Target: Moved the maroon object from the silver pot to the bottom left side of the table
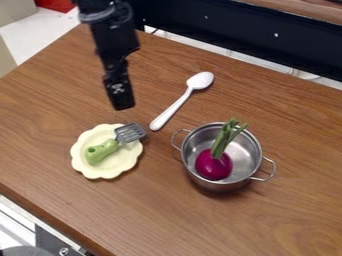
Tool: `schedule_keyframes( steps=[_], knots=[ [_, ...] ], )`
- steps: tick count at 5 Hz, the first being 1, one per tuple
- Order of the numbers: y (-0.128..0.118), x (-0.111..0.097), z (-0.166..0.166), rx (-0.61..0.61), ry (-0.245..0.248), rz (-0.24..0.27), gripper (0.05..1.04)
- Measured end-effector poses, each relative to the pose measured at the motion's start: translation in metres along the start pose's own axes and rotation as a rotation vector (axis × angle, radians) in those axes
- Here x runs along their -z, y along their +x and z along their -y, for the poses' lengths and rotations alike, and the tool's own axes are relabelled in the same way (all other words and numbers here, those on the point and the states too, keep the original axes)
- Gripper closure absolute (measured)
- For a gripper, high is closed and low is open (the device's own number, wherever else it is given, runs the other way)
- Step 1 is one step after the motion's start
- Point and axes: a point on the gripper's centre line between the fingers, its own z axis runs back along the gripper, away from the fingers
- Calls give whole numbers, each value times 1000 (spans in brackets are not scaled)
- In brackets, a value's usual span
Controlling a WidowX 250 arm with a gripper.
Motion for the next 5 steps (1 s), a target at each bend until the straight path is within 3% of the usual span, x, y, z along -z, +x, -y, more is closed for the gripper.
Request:
schedule_keyframes(
  steps=[3, 5],
  knots=[
    [48, -6, 46, 15, -17, 12, 87],
    [71, 4, 64, 3, -18, 69, 87]
  ],
)
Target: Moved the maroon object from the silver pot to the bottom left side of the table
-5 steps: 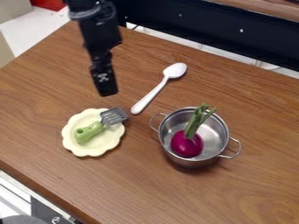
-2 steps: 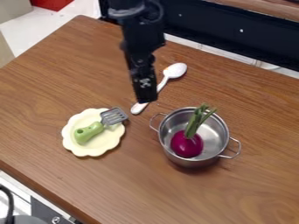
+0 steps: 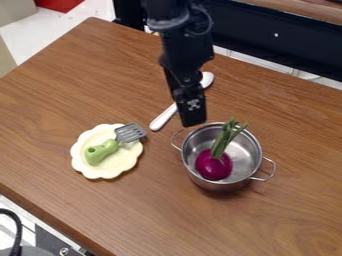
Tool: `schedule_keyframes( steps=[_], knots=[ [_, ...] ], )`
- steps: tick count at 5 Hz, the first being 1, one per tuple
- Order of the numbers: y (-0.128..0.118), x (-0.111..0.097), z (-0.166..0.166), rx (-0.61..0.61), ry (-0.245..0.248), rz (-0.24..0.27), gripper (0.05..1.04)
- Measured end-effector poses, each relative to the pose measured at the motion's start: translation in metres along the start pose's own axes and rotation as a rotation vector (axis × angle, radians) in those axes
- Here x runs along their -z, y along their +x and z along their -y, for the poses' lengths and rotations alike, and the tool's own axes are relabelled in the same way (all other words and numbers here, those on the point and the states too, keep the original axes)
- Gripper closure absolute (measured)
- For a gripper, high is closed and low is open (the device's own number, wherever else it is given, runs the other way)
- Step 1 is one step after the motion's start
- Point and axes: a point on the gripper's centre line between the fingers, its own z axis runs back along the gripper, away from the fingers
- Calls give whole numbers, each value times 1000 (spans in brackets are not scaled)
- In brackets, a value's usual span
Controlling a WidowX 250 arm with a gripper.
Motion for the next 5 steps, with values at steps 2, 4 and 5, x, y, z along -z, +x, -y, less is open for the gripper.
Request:
schedule_keyframes(
  steps=[2, 4, 5],
  knots=[
    [14, 17, 7, -81, -6, 38, 87],
    [20, 29, 11, -135, 13, 22, 87],
    [21, 36, 11, -144, 50, 7, 87]
  ],
)
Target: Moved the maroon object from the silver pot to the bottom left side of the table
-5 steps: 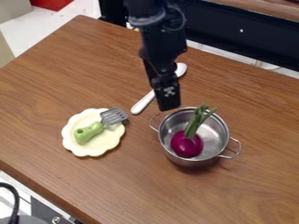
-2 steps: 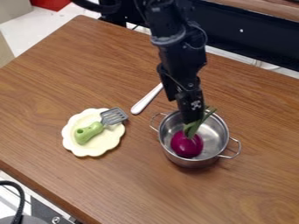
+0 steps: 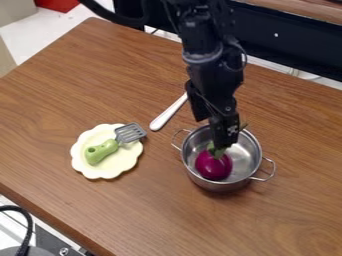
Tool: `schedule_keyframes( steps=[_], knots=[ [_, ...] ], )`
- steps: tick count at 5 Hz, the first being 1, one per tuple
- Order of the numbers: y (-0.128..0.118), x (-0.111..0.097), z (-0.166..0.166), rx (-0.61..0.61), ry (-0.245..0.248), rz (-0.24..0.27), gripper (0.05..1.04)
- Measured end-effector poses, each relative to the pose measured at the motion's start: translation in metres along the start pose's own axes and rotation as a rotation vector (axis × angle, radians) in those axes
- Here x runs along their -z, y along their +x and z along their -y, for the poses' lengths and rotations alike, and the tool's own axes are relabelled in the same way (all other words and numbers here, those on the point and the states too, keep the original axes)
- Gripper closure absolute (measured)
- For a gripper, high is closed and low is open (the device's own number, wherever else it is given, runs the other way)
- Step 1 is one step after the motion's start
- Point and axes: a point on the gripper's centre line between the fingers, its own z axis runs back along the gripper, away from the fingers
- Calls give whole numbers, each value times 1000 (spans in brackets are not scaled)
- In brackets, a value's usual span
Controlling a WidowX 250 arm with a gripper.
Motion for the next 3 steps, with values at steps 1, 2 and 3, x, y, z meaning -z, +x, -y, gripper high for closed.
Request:
schedule_keyframes(
  steps=[1, 2, 3],
  knots=[
    [1, 6, 1, 8, 19, -17, 87],
    [1, 10, 1, 10, 23, -31, 87],
    [2, 11, 2, 11, 29, -29, 133]
  ],
)
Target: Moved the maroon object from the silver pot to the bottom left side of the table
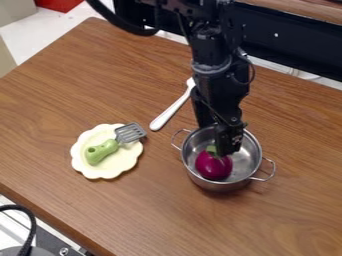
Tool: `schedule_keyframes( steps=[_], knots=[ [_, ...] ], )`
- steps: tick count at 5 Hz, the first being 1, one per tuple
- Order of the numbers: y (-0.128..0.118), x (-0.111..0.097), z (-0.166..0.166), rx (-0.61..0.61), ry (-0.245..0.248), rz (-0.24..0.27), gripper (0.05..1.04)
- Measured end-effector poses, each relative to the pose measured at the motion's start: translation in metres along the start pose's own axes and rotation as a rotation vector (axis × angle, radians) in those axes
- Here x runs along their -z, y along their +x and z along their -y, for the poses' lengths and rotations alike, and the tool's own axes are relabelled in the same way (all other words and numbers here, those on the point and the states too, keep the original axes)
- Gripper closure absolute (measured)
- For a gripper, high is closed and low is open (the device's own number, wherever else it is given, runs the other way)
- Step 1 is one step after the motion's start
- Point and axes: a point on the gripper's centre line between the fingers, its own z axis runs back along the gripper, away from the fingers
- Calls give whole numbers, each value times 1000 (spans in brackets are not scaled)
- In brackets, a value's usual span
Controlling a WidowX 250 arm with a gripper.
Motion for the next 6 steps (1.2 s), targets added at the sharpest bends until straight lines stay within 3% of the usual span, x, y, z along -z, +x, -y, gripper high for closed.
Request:
schedule_keyframes(
  steps=[2, 3, 4, 5, 6],
  knots=[
    [-2, 2, -3, -10, -1, 25, 672],
    [-2, 5, -6, -24, 23, 34, 897],
    [-3, 5, -8, -14, 34, 40, 999],
    [-11, 2, -9, 0, 30, 22, 1010],
    [-13, -6, -15, -33, 68, 50, 1012]
  ],
)
